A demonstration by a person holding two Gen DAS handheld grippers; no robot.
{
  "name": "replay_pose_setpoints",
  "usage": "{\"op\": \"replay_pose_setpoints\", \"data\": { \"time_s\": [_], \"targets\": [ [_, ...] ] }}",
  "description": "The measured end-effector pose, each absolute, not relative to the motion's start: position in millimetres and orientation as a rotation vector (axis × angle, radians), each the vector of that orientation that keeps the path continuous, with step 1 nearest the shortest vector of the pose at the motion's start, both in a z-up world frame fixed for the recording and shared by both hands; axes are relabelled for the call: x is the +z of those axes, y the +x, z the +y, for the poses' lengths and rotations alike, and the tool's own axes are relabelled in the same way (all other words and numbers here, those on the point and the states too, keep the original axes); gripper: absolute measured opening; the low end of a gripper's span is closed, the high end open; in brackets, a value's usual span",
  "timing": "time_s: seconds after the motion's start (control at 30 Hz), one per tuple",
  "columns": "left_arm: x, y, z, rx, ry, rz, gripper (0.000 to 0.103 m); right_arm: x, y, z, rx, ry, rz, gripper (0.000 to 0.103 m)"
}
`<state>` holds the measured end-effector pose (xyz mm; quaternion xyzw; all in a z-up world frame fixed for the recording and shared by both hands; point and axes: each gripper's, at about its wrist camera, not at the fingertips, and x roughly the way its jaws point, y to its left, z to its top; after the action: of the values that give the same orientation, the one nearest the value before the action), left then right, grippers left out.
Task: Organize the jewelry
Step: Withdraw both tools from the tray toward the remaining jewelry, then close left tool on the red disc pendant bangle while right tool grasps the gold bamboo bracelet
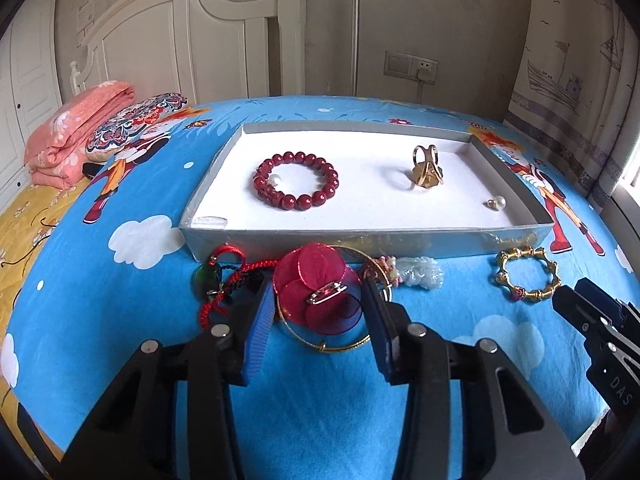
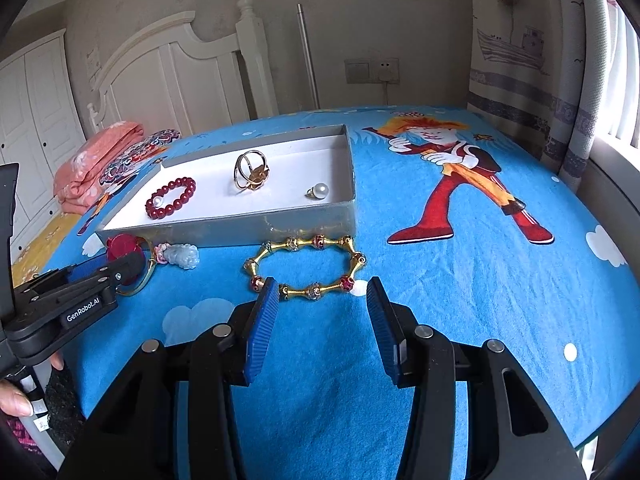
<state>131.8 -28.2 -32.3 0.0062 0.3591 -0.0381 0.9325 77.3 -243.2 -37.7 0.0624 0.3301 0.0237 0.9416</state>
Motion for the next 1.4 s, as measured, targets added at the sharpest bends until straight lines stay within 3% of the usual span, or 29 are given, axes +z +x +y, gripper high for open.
{"op": "replay_pose_setpoints", "data": {
  "time_s": [0.07,0.47,0.8,1.03,1.2,1.4],
  "targets": [
    [-31.2,128.8,-24.6,-0.085,-0.005,0.718,0.034,-38.6,77.8,-243.3,0.046,0.126,0.678,0.045],
    [-29.6,96.5,-6.5,-0.096,-0.005,0.65,0.033,-32.7,90.5,-216.2,0.125,0.024,0.694,0.045],
    [-26.0,92.4,17.2,-0.086,-0.048,0.642,0.033,-38.4,86.2,-200.8,0.271,0.036,0.828,0.045],
    [-25.4,87.8,16.6,-0.1,-0.041,0.64,0.034,-29.1,89.2,-191.6,0.242,-0.038,0.745,0.045],
    [-29.8,83.6,3.8,-0.123,-0.017,0.65,0.046,-36.9,112.7,-208.7,0.171,-0.073,0.798,0.046],
    [-35.5,90.0,0.5,-0.098,0.007,0.659,0.046,-40.2,93.5,-210.2,0.19,-0.072,0.819,0.046]
  ]
}}
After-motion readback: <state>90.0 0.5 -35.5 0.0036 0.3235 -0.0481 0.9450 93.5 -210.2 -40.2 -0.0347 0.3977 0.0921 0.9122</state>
